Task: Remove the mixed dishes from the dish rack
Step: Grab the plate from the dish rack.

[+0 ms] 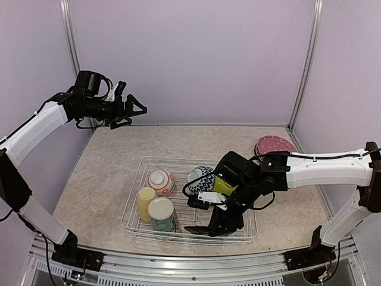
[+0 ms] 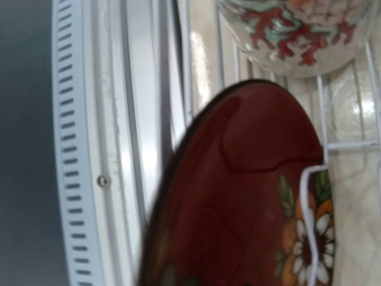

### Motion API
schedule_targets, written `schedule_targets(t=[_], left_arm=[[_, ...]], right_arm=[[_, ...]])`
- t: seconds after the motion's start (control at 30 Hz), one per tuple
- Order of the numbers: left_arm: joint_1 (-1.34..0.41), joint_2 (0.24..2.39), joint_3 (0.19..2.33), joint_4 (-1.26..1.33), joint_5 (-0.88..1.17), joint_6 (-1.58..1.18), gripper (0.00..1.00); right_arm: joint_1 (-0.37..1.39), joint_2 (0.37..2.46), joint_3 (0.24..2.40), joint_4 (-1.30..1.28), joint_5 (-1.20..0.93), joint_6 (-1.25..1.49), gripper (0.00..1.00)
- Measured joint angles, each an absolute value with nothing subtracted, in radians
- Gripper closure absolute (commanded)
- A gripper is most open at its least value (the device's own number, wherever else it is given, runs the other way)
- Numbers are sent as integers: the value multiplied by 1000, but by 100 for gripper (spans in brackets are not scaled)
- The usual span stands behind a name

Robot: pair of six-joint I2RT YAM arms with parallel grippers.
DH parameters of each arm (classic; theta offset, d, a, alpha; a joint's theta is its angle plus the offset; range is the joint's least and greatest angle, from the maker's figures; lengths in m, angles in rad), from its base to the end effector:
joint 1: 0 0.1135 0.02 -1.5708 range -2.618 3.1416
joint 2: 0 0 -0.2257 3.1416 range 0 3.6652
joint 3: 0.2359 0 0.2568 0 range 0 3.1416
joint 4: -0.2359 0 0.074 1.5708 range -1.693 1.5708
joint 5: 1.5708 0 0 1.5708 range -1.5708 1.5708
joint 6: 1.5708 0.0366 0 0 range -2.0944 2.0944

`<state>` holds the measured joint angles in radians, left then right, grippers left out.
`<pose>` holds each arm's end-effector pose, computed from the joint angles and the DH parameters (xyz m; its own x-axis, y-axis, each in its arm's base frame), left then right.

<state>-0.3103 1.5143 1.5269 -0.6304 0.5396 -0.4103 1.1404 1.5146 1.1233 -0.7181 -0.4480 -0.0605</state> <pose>0.3200 -0.1224 0.3409 -0.7694 -0.1127 -0.6288 0.3859 0.7024 -0.5981 0.1144 0.2871 0.2033 -0.3185 -0.8244 -0.4678 -0.9205 0.1512 0.3602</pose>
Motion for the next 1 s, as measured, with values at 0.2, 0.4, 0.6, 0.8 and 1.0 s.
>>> schedule_targets(t=[0.2, 0.4, 0.6, 0.8, 1.0], left_arm=[[-317, 1518, 1527, -631, 540, -410, 1], [-324, 1524, 1527, -637, 537, -402, 1], [-329, 1531, 1527, -638, 533, -398, 1], [-329, 1532, 1527, -640, 503, -395, 1], [-329, 1530, 1527, -640, 476, -395, 1]], right_arm=[[1150, 1514, 1120, -714, -443, -59, 84], [1150, 1499, 1122, -693, -417, -66, 98], [1147, 1488, 1132, -687, -388, -67, 100], [1147, 1470, 1132, -698, -382, -65, 100], [1148, 1415, 1132, -712, -395, -53, 100]])
